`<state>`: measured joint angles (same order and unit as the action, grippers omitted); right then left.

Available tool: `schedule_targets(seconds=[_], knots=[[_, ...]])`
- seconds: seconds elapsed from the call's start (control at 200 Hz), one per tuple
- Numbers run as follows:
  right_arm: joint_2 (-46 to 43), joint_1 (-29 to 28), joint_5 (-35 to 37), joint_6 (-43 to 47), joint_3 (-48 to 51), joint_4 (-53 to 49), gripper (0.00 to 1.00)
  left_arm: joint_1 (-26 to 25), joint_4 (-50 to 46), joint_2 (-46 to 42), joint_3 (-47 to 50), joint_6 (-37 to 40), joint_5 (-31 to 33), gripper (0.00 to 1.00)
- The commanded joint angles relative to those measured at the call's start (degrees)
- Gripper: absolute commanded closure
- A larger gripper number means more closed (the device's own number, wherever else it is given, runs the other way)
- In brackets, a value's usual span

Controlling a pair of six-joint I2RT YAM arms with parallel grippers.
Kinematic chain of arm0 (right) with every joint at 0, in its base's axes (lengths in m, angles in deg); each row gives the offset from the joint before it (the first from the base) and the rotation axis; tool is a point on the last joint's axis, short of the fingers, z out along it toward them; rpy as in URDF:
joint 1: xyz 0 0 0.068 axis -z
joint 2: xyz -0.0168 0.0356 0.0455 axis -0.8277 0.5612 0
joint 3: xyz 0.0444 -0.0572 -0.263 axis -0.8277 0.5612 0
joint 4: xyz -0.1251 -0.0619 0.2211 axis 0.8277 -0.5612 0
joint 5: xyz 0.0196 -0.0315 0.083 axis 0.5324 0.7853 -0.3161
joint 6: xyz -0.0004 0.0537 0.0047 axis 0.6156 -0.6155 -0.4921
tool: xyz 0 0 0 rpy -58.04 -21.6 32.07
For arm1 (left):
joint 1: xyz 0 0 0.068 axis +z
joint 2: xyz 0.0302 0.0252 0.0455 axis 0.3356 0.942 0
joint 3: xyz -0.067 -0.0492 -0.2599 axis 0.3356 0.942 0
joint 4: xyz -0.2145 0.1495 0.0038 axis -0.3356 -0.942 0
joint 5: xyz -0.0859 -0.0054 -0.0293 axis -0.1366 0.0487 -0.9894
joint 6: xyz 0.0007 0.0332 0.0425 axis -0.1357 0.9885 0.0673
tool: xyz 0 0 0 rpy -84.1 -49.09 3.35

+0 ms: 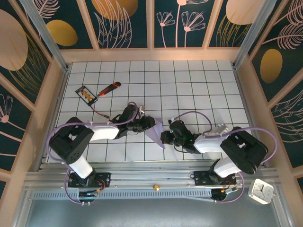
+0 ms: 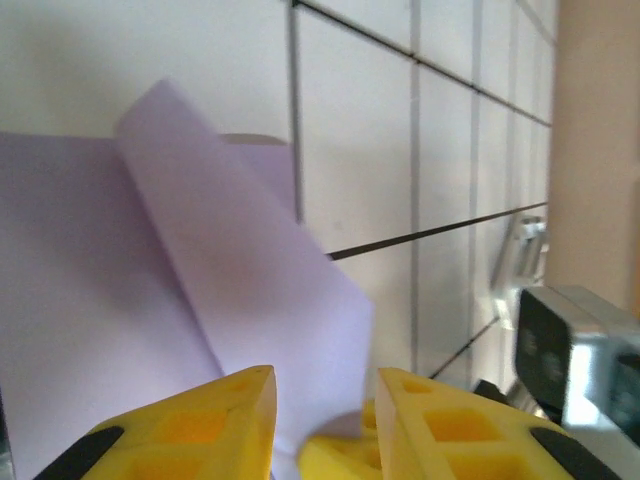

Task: Fold a paper plane with a square sheet of paper (pick it up from the middle)
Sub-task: Fourth fold the wing at the center of the table.

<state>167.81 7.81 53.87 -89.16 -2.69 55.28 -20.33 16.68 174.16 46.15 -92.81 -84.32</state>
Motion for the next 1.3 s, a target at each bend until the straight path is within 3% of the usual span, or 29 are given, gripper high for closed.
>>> schedule_targets(seconds=[0.0, 0.435, 1.041, 1.296], knots=[[-1.2, 0.5, 4.4, 6.8, -2.4, -8.1, 1.0, 0.4, -0.1, -2.7, 1.5, 0.0, 0.2, 0.67], [2.0, 0.1, 0.5, 11.1, -4.1, -5.8, 0.97, 0.4, -7.0, 1.5, -3.0, 2.7, 0.6, 0.68], [-0.8, 1.7, -5.2, 8.2, -2.0, 1.9, 0.86, 0.5, -6.4, 5.7, -4.3, 3.5, 0.7, 0.69], [0.4, 1.6, -5.6, 8.6, -2.1, 2.7, 0.89, 0.5, -6.5, 5.7, -4.4, 3.5, 0.5, 0.7]])
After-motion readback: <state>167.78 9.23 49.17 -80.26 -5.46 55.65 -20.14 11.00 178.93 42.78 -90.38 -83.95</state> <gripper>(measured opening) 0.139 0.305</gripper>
